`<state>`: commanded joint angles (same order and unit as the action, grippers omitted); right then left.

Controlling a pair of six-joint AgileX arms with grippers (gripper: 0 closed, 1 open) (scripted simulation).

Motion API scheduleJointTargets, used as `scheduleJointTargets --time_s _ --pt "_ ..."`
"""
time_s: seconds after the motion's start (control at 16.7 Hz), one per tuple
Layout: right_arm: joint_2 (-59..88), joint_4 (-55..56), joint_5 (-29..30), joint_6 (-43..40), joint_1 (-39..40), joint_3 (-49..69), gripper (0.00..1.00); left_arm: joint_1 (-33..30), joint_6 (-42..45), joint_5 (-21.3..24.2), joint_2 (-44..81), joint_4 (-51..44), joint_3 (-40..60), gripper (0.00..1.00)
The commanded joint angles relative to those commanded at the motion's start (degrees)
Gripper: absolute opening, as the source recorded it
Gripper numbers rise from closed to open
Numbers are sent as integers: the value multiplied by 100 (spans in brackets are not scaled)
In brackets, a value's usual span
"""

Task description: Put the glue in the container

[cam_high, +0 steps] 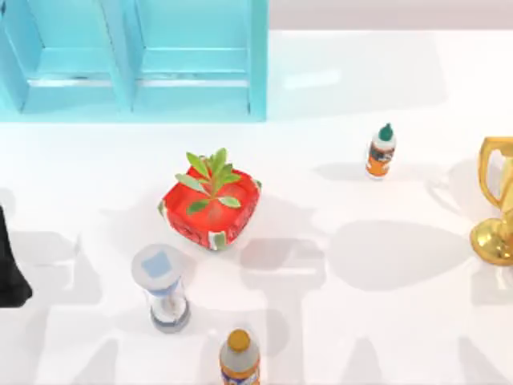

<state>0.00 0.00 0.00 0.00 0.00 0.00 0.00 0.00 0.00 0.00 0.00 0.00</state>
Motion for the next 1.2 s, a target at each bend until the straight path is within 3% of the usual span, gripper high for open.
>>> scheduleJointTargets --time_s 0.3,0.6,0.84,1.2 --pt "332 -251 -96 -115 -51 261 100 0 0 0 0 0 0 100" --pt "2081 -1171 -726 -847 -73 1617 100 0 0 0 0 0 0 100" --pt "4357 -2058 -1623 -2020 109 3419 100 0 0 0 0 0 0 100" --pt "8159 -3396 -3141 -4516 450 6713 100 0 0 0 0 0 0 100"
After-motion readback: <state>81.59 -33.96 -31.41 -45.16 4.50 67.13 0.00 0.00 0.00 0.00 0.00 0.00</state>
